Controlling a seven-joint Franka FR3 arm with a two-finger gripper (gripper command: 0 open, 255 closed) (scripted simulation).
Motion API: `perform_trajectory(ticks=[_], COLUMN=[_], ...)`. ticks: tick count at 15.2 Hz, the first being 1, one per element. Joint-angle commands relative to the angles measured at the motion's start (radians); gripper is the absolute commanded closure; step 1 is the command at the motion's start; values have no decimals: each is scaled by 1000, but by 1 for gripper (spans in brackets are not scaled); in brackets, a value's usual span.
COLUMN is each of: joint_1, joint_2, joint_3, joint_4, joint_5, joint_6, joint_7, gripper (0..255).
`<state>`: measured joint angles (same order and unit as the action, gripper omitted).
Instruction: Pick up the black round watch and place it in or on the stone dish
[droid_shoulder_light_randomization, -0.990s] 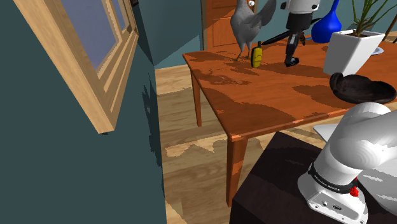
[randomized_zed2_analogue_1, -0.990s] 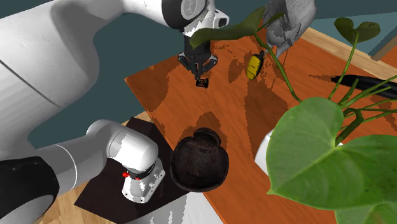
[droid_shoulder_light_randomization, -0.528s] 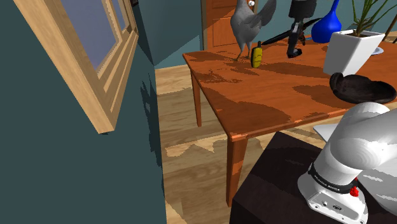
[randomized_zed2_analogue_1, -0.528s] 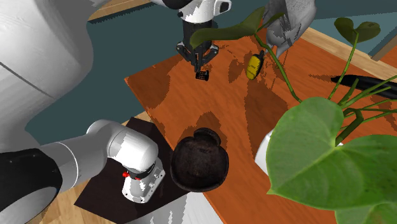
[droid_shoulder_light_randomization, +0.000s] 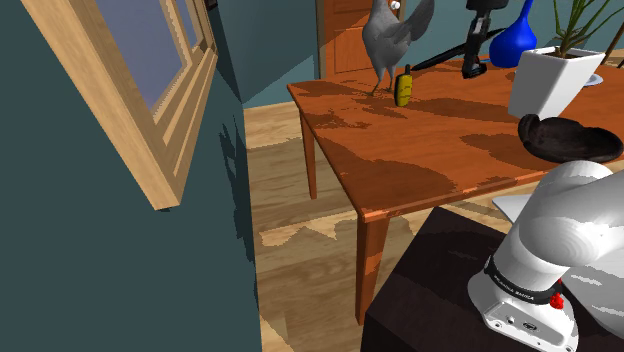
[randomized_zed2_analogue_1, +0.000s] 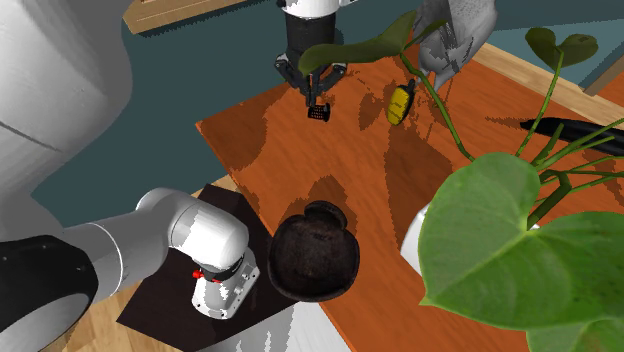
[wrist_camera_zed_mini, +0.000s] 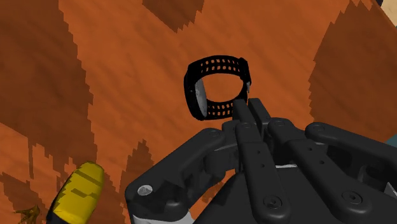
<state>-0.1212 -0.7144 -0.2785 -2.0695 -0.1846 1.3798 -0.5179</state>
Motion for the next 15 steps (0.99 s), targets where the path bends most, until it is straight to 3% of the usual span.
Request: perform_trajectory(ticks=[1,15], joint_1=[-13,-109], joint_2=[-44,-309], joint_3=[-14,-154], joint_4=[-12,-5], joint_5=[-20,-222], joint_6=[-28,-248], joint_7=[-26,-278], gripper=[255,255])
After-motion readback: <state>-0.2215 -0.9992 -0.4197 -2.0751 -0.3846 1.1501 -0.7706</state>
